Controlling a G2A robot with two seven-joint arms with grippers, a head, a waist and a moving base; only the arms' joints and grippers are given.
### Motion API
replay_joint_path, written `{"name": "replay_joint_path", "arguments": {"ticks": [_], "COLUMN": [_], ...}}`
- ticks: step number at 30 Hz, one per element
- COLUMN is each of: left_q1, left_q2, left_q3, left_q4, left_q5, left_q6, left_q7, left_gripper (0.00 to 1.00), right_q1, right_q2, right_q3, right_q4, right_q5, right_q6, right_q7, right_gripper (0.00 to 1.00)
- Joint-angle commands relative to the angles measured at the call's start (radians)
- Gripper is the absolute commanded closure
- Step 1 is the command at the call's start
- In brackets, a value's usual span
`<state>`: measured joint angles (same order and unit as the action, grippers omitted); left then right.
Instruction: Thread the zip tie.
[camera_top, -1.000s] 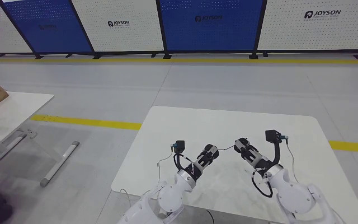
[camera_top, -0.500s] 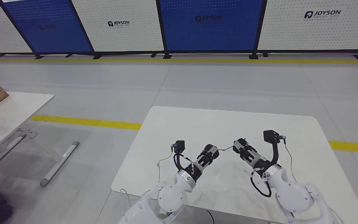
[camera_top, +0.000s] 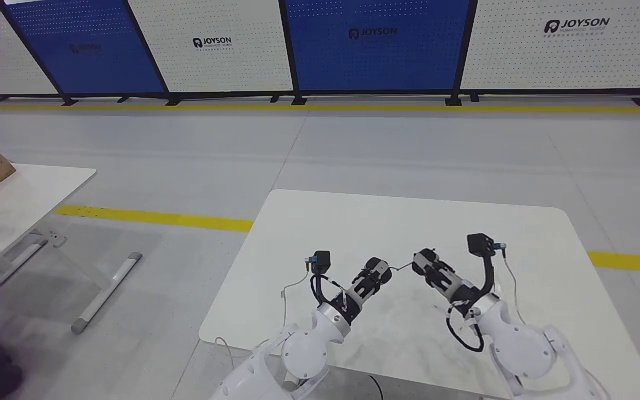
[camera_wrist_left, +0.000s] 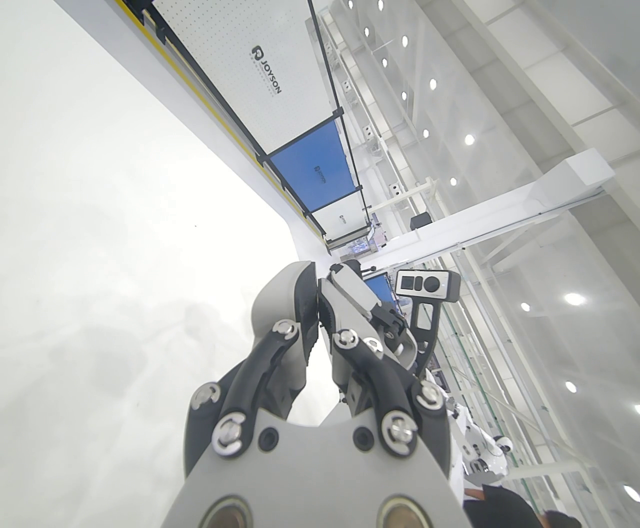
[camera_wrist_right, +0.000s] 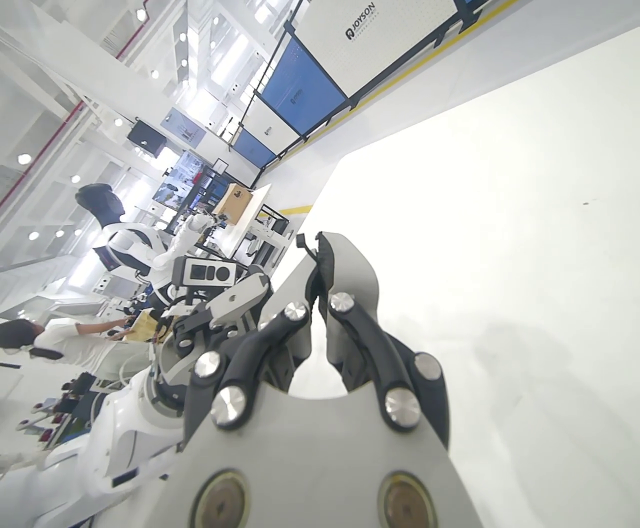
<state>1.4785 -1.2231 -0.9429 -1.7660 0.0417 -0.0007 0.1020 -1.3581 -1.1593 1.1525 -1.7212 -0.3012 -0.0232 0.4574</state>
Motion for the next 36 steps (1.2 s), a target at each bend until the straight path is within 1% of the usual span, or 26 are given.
{"name": "replay_joint_path", "arguments": {"ticks": [1, 4, 9, 12, 16, 25, 26, 27, 30, 31, 35, 36], "left_q1": [0.000, 0.000, 0.000, 0.000, 0.000, 0.002, 0.002, 0.003, 0.005, 0.006, 0.007, 0.007], "left_q2": [0.000, 0.000, 0.000, 0.000, 0.000, -0.004, -0.004, -0.005, -0.006, -0.007, -0.010, -0.011], "left_q3": [0.000, 0.000, 0.000, 0.000, 0.000, -0.006, -0.006, -0.007, -0.009, -0.009, -0.009, -0.009], "left_q4": [0.000, 0.000, 0.000, 0.000, 0.001, 0.003, 0.003, 0.003, 0.004, 0.005, 0.009, 0.009], "left_q5": [0.000, 0.000, 0.000, 0.000, -0.001, -0.003, -0.003, -0.002, 0.001, 0.002, 0.005, 0.006], "left_q6": [0.000, 0.000, 0.000, 0.000, -0.001, -0.014, -0.014, -0.014, -0.009, -0.005, 0.005, 0.007], "left_q7": [0.000, 0.000, 0.000, 0.000, 0.000, -0.014, -0.015, -0.014, -0.008, -0.004, 0.006, 0.009], "left_gripper": [1.00, 1.00, 1.00, 1.00, 1.00, 1.00, 1.00, 1.00, 1.00, 1.00, 1.00, 1.00], "right_q1": [0.009, 0.016, 0.015, 0.010, 0.010, 0.001, 0.001, -0.001, -0.007, -0.009, -0.015, -0.017], "right_q2": [-0.002, -0.005, -0.006, -0.007, -0.006, -0.008, -0.008, -0.008, -0.008, -0.008, -0.008, -0.008], "right_q3": [-0.011, -0.014, -0.013, -0.002, 0.003, 0.006, 0.006, 0.007, 0.011, 0.013, 0.018, 0.018], "right_q4": [0.012, 0.024, 0.025, 0.025, 0.024, 0.015, 0.015, 0.014, 0.013, 0.012, 0.010, 0.009], "right_q5": [0.003, 0.031, 0.035, 0.049, 0.045, 0.045, 0.045, 0.045, 0.042, 0.041, 0.039, 0.037], "right_q6": [-0.001, -0.025, -0.050, -0.045, -0.039, -0.046, -0.045, -0.045, -0.046, -0.046, -0.049, -0.051], "right_q7": [0.012, 0.018, 0.011, -0.008, 0.009, 0.004, 0.003, 0.001, -0.007, -0.008, -0.010, -0.010], "right_gripper": [1.00, 1.00, 1.00, 1.00, 1.00, 1.00, 0.98, 0.91, 0.81, 0.76, 0.67, 0.66]}}
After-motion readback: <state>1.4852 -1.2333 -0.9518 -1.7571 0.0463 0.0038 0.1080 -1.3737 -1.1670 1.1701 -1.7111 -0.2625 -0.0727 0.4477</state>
